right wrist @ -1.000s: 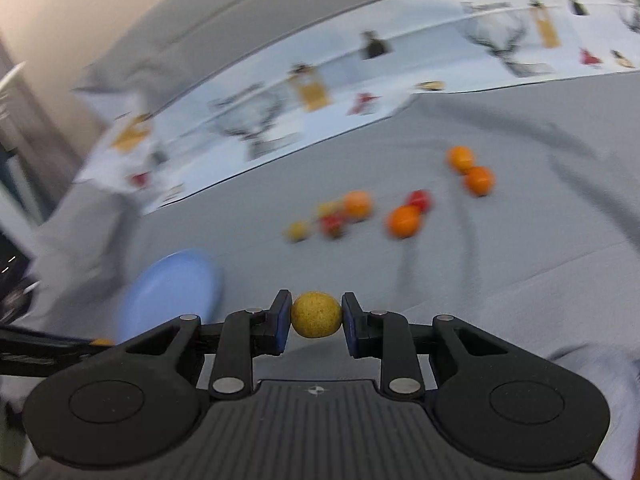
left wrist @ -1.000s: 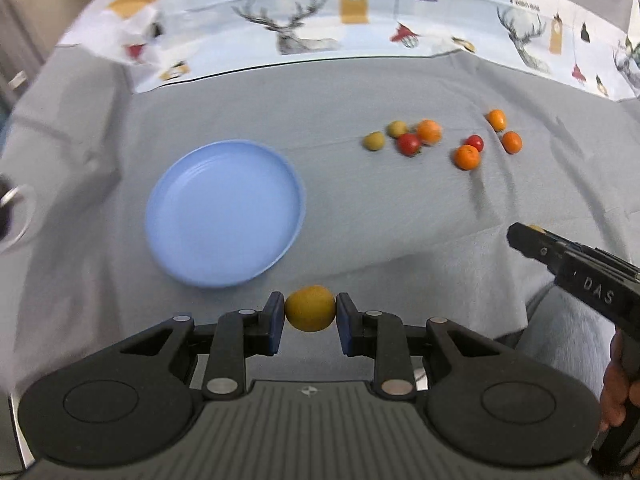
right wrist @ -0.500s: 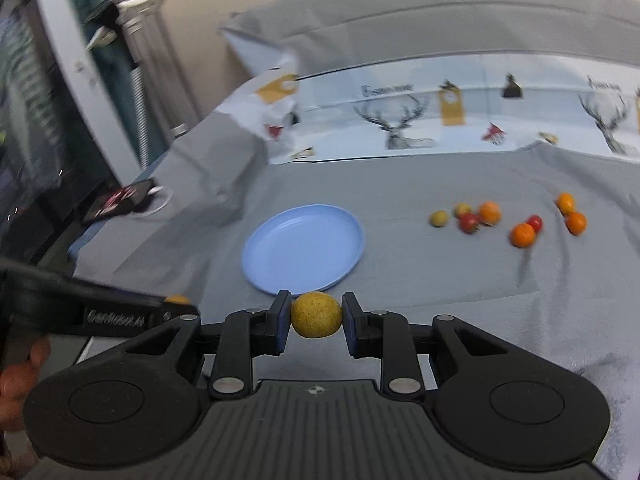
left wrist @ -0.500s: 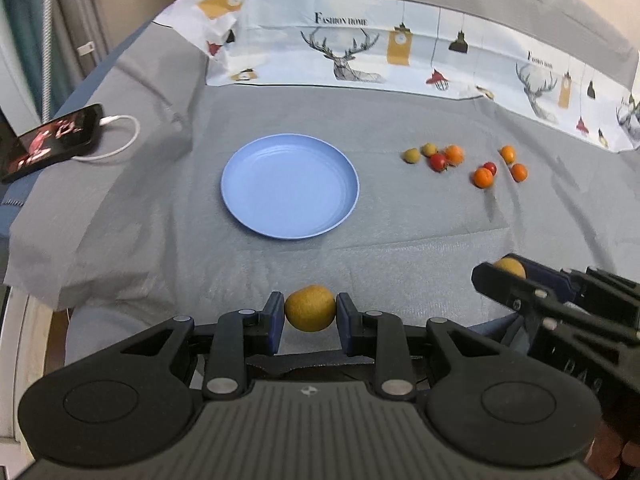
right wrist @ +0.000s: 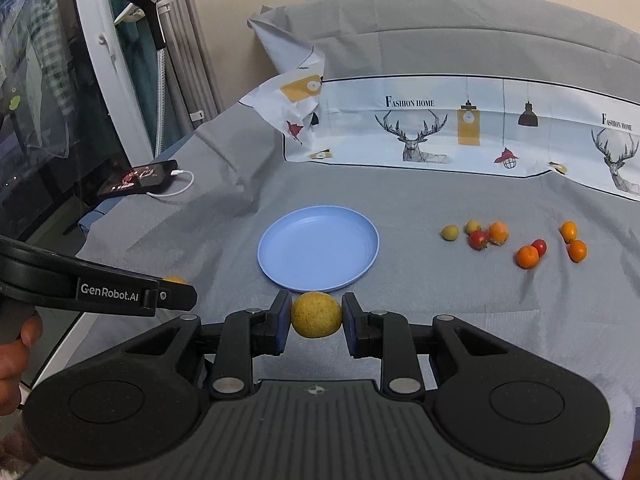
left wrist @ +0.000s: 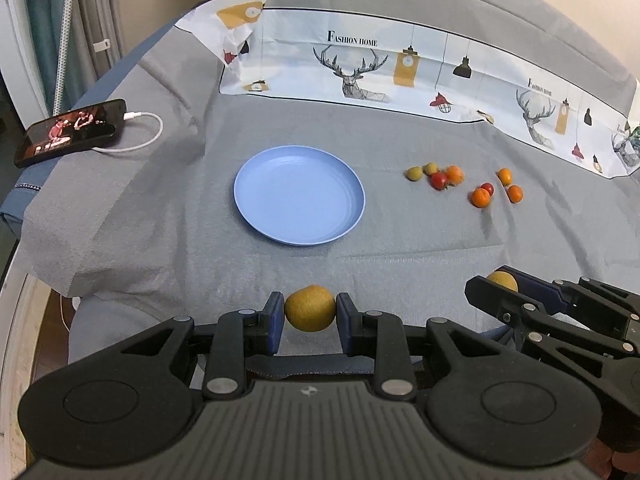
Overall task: Organize fruits
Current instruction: 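Lift both held yellow fruits and carry them toward the blue plate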
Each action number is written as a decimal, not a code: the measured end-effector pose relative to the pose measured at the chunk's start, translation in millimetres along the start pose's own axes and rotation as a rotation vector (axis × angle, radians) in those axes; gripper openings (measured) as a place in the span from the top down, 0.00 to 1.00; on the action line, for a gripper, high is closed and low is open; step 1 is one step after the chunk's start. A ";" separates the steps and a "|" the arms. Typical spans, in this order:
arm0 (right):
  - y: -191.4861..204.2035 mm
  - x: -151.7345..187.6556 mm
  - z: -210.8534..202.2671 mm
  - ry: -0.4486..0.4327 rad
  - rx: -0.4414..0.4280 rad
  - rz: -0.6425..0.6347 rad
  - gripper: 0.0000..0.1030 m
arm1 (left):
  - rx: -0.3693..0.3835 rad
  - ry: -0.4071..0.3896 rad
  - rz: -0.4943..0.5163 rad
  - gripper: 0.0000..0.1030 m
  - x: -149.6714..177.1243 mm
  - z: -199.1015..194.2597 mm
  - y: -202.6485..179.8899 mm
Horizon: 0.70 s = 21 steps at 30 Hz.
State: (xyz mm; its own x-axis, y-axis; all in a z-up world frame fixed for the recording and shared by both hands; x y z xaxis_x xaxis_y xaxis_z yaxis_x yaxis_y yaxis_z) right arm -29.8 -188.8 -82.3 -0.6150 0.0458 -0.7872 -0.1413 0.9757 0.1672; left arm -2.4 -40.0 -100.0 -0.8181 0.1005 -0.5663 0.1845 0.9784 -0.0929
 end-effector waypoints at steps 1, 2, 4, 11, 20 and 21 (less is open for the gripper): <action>-0.6 0.8 1.2 0.003 0.000 0.001 0.73 | 0.001 0.004 0.000 0.70 0.4 1.4 0.2; -0.8 1.1 2.3 0.007 0.001 0.003 0.73 | 0.001 0.008 -0.001 0.70 0.1 3.2 0.1; -0.1 1.3 5.3 0.014 0.005 0.006 0.72 | 0.003 0.014 -0.005 0.70 0.1 6.4 1.1; -0.1 3.3 15.8 0.043 0.010 -0.003 0.73 | 0.004 0.033 -0.022 0.70 -2.6 17.0 7.5; -1.7 4.9 33.2 0.087 0.016 -0.009 0.73 | -0.025 0.070 -0.049 0.70 -11.9 36.3 23.3; -2.3 4.6 35.4 0.091 0.018 -0.009 0.73 | -0.027 0.074 -0.050 0.70 -12.5 38.6 24.7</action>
Point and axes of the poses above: each gripper's, at about its wrist camera, not at the fingertips, and z roughly the way its jaws point, y to its left, x to its underside, the point moved 9 cm from there along z, roughly the way its jaws point, and after that the axes turned 3 degrees about x, right-handed, at the moved point
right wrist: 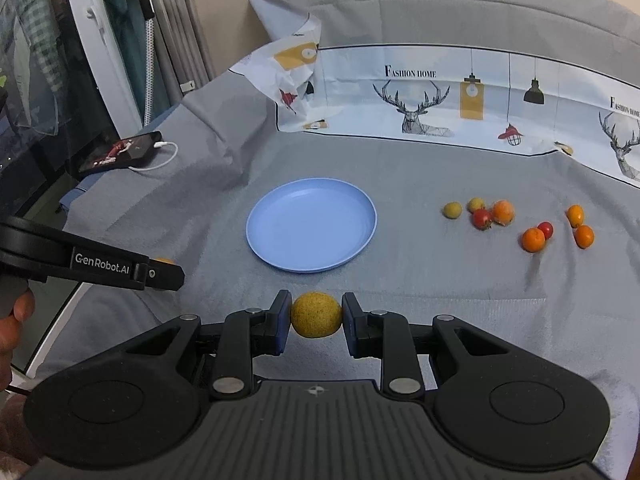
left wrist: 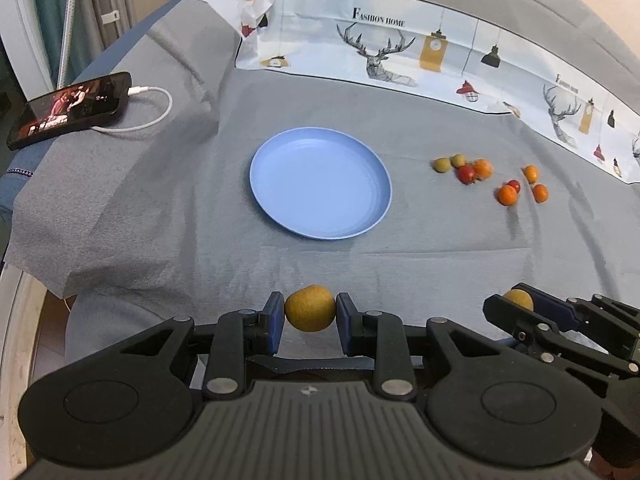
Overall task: Organize fruits
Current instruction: 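Lift both held yellow fruits and carry them toward the blue plate, then open both grippers to drop the yellow fruits onto the plate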
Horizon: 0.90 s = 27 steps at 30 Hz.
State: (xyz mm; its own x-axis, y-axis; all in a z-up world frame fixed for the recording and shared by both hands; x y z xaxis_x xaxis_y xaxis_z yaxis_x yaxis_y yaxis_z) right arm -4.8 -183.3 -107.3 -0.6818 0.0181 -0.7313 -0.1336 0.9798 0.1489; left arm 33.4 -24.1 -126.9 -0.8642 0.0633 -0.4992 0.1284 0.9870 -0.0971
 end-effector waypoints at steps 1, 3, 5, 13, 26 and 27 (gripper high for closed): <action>-0.8 -0.6 2.3 0.003 0.002 0.000 0.73 | -0.002 0.005 -0.001 0.70 -1.3 2.7 1.2; -1.8 -1.8 7.2 0.011 0.007 -0.002 0.73 | -0.004 0.013 -0.004 0.70 -4.3 7.7 3.0; -1.6 -3.8 12.8 0.020 0.009 -0.004 0.73 | -0.006 0.017 -0.006 0.70 -7.9 12.0 4.3; -6.0 -11.9 42.3 0.056 0.010 0.001 0.73 | -0.030 0.034 0.006 0.70 -28.3 34.6 5.8; -20.0 -32.4 115.4 0.124 0.004 0.008 0.73 | -0.056 0.110 0.033 0.70 -70.7 102.2 9.3; -22.0 -34.0 123.0 0.127 0.009 0.006 0.73 | -0.057 0.118 0.035 0.70 -74.2 109.0 10.0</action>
Point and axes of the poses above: each gripper's, at about its wrist camera, not at the fingertips, and z roughly the way its jaws point, y to its left, x to its underside, the point moved 9 cm from there along z, roughly the way its jaws point, and after that the axes turned 3 degrees about x, right-handed, at the moved point
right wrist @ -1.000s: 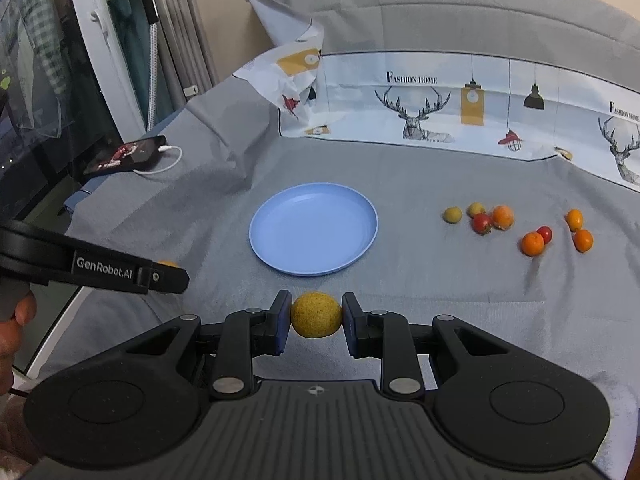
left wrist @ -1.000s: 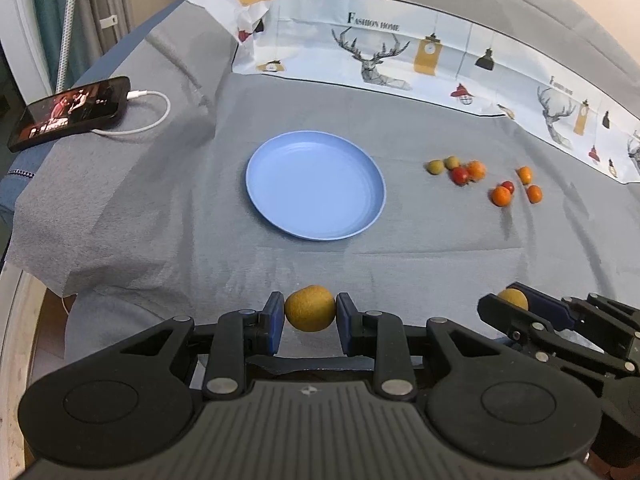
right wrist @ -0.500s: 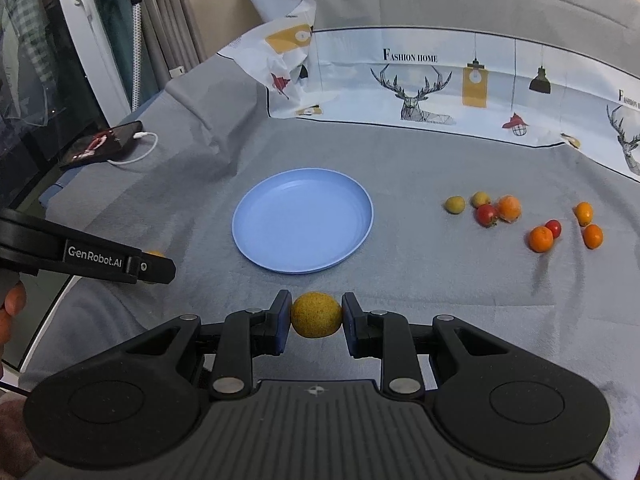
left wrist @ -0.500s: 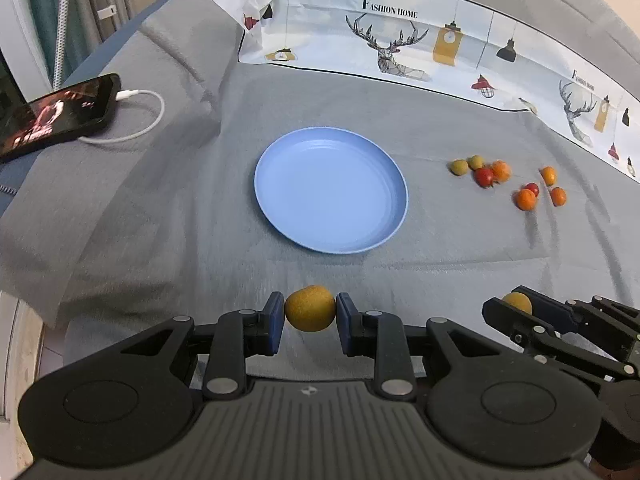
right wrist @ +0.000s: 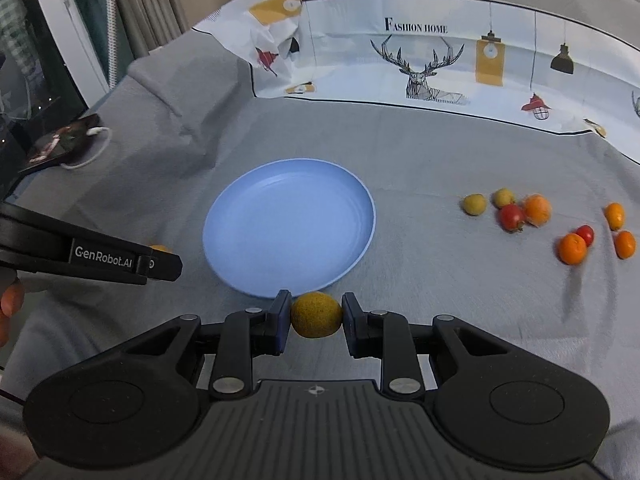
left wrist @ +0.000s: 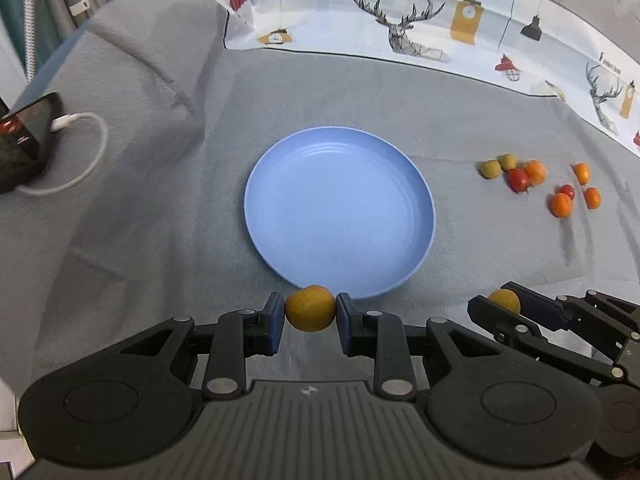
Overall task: Organize fruits
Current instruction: 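Open both grippers to drop the yellow fruits onto the plate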
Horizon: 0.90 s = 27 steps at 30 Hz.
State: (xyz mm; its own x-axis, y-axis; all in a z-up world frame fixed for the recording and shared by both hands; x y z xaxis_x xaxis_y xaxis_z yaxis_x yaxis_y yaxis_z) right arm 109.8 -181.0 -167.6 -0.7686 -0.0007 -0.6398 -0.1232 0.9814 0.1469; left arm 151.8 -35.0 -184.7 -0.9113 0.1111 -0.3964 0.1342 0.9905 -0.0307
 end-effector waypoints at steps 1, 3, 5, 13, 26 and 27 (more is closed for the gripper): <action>-0.3 -2.2 6.1 0.003 0.005 -0.001 0.73 | -0.003 0.008 0.002 0.70 -3.9 6.3 -0.1; -1.1 -6.7 19.6 0.015 0.009 0.005 0.73 | -0.009 0.023 0.006 0.70 -11.8 19.5 0.0; -1.4 -10.8 33.5 0.029 0.006 0.008 0.73 | -0.015 0.040 0.010 0.70 -18.9 33.2 0.4; -0.4 -19.5 82.9 0.081 0.005 -0.027 0.73 | -0.034 0.097 0.016 0.70 -34.2 76.9 3.2; 4.5 -42.2 105.9 0.070 0.035 -0.076 0.32 | -0.070 0.000 -0.006 0.00 -58.7 75.4 18.7; 3.5 -43.9 99.3 0.058 0.038 -0.072 0.25 | -0.067 -0.019 -0.003 0.00 -58.8 66.1 18.0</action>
Point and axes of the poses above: each gripper's, at about its wrist camera, not at the fingertips, and z roughly the way its jaws point, y to its left, x to its underside, the point moved 9 cm from there along z, roughly the way its jaws point, and after that the axes turned 3 degrees about x, right-handed, at the moved point
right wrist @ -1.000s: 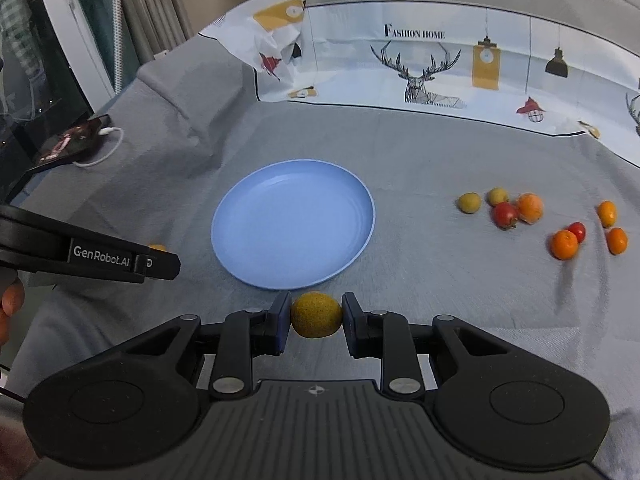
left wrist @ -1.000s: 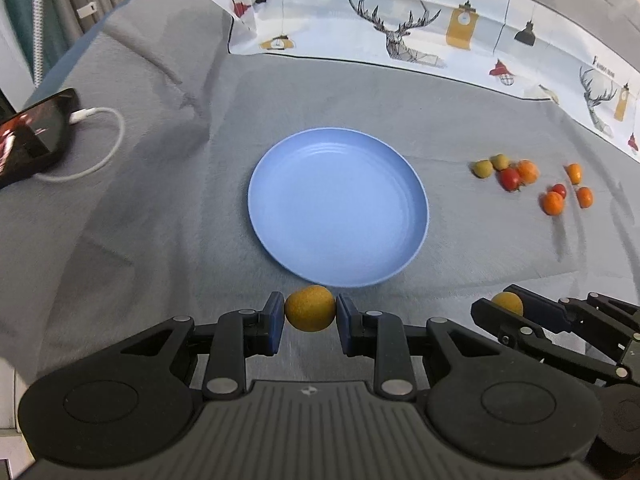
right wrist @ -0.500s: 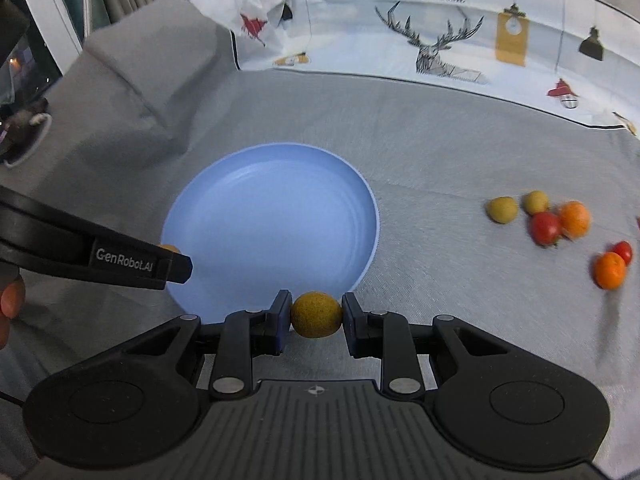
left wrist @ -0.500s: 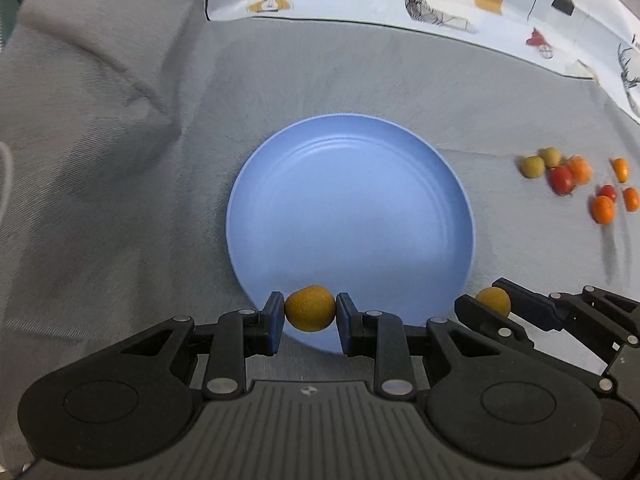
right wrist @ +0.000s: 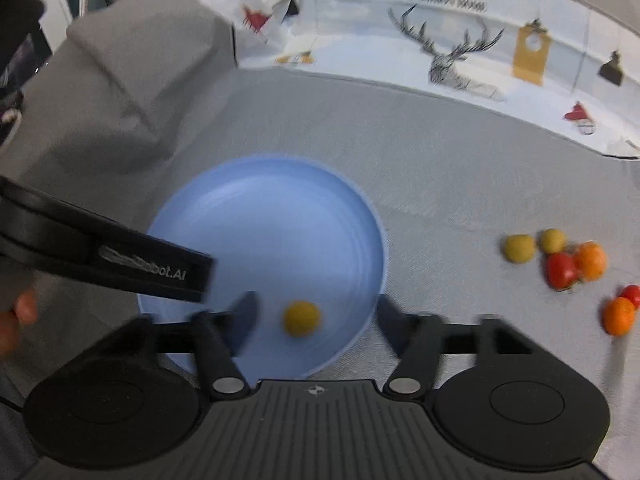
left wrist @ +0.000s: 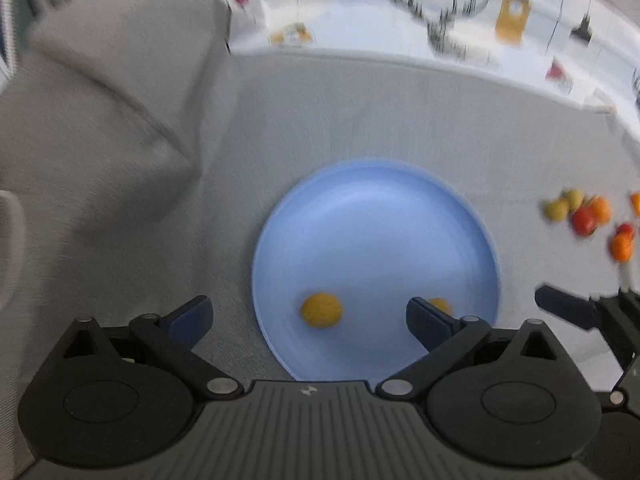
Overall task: Organize fruits
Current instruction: 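Open both grippers to drop the yellow fruits onto the plate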
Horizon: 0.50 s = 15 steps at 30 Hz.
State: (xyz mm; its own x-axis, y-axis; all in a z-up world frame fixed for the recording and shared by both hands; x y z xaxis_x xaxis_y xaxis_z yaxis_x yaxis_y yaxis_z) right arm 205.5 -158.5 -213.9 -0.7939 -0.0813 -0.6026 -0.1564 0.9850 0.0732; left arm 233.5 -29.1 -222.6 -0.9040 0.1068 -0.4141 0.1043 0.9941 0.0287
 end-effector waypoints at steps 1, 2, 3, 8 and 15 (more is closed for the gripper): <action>-0.9 0.1 -7.9 -0.007 -0.004 0.001 0.22 | 0.003 -0.001 0.012 0.00 1.2 -6.7 -0.5; -2.0 1.7 -15.0 -0.008 -0.007 0.002 0.20 | 0.001 0.003 0.019 0.00 4.0 -13.4 -0.7; -3.8 4.7 -23.3 -0.005 -0.004 0.008 0.16 | -0.004 0.004 0.018 0.00 8.3 -20.9 0.1; -9.1 29.4 -66.6 0.018 -0.004 0.073 0.07 | -0.054 0.015 -0.014 0.00 42.1 -61.1 7.9; -6.9 70.7 -130.8 0.032 -0.022 0.210 0.03 | -0.099 0.027 -0.041 0.00 115.9 -110.5 17.3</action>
State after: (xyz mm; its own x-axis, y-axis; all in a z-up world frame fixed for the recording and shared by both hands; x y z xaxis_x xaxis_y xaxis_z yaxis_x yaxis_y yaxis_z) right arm 73.6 -191.0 -153.1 -0.8287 0.1199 -0.5467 0.0019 0.9774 0.2115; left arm 84.7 2.4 -169.6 -0.9175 0.0656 -0.3922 0.0271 0.9943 0.1029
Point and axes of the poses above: each gripper's, at about its wrist camera, not at the fingertips, and z roughly the way its jaws point, y to its left, x to its underside, the point moved 9 cm from there along z, roughly the way its jaws point, and after that the axes turned 3 degrees about x, right-handed, at the moved point
